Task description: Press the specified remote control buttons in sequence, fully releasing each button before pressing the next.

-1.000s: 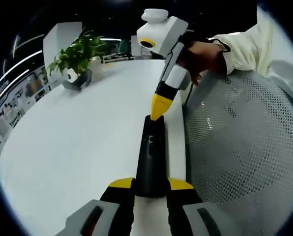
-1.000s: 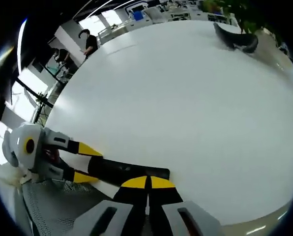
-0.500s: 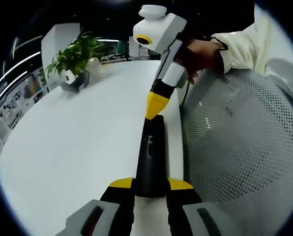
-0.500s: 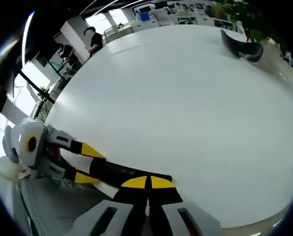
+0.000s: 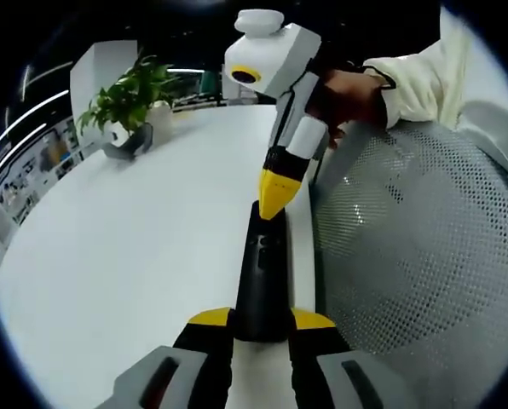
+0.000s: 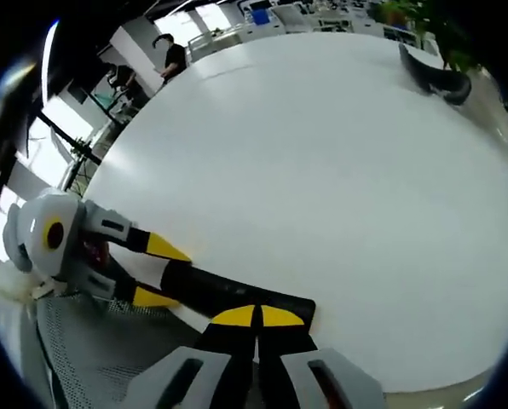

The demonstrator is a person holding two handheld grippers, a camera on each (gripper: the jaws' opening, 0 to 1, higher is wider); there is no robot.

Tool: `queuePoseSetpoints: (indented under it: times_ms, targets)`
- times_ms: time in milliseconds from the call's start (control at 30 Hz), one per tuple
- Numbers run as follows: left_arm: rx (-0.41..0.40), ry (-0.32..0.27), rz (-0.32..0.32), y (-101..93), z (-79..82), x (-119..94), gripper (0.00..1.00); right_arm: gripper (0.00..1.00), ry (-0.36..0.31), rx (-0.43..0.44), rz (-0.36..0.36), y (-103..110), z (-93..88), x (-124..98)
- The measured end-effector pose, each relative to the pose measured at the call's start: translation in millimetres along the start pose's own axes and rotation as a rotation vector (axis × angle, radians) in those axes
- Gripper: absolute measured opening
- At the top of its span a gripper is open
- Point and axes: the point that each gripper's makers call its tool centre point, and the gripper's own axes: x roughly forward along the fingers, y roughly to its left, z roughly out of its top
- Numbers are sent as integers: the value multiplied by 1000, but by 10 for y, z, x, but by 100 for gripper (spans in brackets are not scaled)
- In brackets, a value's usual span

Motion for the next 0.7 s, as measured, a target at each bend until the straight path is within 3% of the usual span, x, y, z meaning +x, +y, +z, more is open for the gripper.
queuePoseSetpoints:
  times_ms: [267, 333, 400, 433, 700]
  targets:
    - [-1, -4, -1, 1, 10, 7, 24, 0, -15, 103, 19, -77, -3, -32]
    - [-6, -4, -3, 1, 10, 5, 24, 0, -25, 107, 7, -100, 2, -46]
    - [-5, -5, -3, 0, 8, 4, 24, 0, -50, 65, -63, -214, 37, -53]
    - [-5, -5, -3, 0, 8, 5, 24, 0, -37, 86, -27, -149, 22, -47]
    - [-1, -8, -3, 0, 10, 5, 24, 0, -7, 91, 2, -61, 1, -17]
